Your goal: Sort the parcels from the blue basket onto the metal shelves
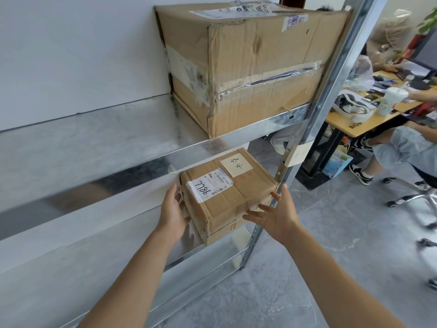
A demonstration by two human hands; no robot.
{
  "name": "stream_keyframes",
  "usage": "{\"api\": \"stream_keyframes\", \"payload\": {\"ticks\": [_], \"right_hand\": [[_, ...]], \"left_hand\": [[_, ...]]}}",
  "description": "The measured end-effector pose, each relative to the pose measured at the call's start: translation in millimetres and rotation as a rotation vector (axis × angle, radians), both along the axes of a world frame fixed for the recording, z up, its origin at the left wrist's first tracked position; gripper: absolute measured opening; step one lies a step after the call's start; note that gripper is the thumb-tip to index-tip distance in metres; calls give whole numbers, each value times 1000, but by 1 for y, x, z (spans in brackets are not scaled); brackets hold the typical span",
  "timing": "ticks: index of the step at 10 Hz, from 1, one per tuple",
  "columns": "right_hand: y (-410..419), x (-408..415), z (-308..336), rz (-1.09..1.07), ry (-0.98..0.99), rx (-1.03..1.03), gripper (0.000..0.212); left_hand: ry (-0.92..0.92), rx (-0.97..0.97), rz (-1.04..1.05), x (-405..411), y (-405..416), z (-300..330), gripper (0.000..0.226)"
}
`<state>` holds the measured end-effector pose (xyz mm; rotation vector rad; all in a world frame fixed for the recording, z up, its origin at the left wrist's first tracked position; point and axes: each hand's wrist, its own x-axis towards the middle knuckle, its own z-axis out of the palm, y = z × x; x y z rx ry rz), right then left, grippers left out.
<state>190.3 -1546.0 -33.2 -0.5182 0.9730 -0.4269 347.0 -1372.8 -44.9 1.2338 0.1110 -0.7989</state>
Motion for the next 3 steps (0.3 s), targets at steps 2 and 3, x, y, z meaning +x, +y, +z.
{"api": "stream_keyframes", "payload": {"ticks": [2,3], "right_hand": [[13,-20,18,94,6,-120,57],[22,-34,28,193,5,-199,70]], "left_hand": [[-12,-6,109,-14,35,16,64],[-57,-52,119,-27,58,24,59]]}}
